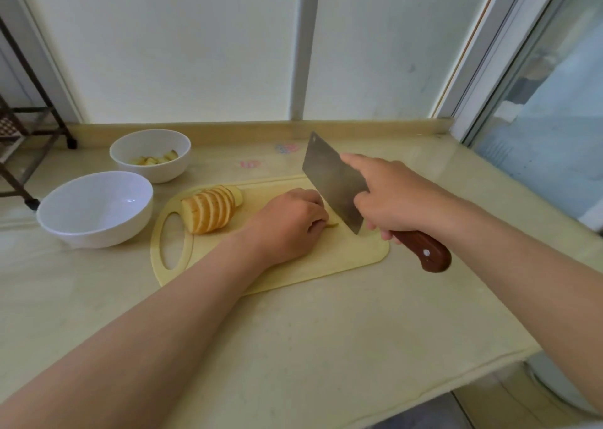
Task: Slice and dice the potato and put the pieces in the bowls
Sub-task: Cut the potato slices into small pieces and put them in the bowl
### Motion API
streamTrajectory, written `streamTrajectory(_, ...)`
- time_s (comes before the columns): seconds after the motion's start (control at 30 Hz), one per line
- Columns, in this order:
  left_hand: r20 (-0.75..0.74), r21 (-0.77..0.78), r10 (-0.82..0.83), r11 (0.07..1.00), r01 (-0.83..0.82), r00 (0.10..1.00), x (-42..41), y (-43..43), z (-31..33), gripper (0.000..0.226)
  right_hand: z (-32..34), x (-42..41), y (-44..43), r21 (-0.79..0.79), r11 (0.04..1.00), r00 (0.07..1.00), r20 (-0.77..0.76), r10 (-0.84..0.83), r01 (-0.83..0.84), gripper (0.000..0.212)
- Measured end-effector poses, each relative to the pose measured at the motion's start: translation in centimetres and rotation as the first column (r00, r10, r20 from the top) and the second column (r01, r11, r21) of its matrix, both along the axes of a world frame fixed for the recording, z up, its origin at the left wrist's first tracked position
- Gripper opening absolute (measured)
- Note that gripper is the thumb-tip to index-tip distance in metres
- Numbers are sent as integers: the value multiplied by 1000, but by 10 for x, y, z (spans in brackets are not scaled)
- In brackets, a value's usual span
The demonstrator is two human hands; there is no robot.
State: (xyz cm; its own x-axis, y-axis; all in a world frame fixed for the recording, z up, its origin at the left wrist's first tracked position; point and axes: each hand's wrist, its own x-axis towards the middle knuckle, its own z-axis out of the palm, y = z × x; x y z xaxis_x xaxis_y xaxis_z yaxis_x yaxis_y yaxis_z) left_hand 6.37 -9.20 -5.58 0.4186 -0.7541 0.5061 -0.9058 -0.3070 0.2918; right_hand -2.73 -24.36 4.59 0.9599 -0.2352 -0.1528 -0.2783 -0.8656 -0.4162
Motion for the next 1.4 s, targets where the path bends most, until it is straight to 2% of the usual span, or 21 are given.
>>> streamTrajectory(0.23,-23,-6,26,1000,-26,999,0,1,0,14,2,-26,3,18,1000,999,36,18,-19,80)
streamTrajectory(0.73,-39,-23,52,998,-53,998,0,1,1,14,4,-37,12,-35,998,995,-76,58,-60,78)
streamTrajectory(0.87,-49,-23,43,999,-44,998,0,0,1,14,-7,-16,25,-44,998,999,-5,42,-42,80)
streamTrajectory(1.1,-37,-20,68,997,-68,997,0,2,-1,13,-1,2,14,104,994,998,57,-39,33,84)
streamTrajectory(1.3,-111,-77,145,985,-154,983,2,4,-1,10,1,-12,-13,252,959,978,126,-165,129,85)
streamTrajectory(1.4,-143,-67,168,981,-179,975,2,4,-2,9,-2,-20,-22,259,954,975,122,-185,149,84)
